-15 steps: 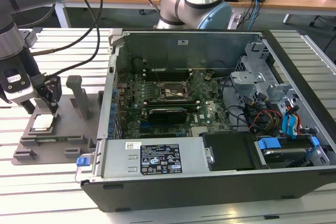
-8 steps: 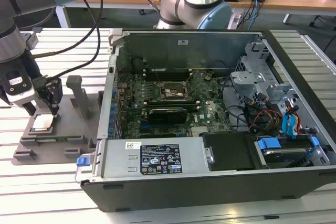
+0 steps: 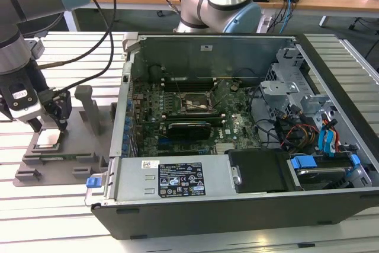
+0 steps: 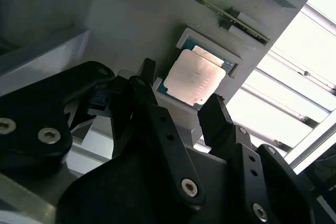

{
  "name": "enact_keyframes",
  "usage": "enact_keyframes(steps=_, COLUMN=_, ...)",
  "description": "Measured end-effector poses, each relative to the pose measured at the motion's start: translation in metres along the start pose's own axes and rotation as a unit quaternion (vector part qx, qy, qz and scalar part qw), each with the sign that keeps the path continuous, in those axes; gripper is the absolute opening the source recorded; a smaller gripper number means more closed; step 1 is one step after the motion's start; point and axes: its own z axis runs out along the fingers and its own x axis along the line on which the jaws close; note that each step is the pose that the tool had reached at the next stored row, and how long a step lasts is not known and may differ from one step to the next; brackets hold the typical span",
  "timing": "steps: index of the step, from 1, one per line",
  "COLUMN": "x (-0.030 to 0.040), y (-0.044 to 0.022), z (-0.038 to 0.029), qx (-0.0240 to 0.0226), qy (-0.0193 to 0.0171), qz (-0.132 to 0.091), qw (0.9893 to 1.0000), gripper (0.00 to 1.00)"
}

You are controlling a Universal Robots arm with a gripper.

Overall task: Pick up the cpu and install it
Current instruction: 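Pick up the cpu and move it towards the insertion slot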

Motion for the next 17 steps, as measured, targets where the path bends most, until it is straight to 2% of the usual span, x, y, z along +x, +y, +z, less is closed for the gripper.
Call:
enact_keyframes(steps=11, x=0.0002, y=0.0003, z=0.0076, qx=0.0, qy=0.0, qz=0.0, qw=1.0, gripper=0.6)
enact_keyframes(steps=17, x=0.0003, y=0.0004, z=0.0095, qx=0.0, qy=0.0, qz=0.0, qw=1.0, gripper=0.6)
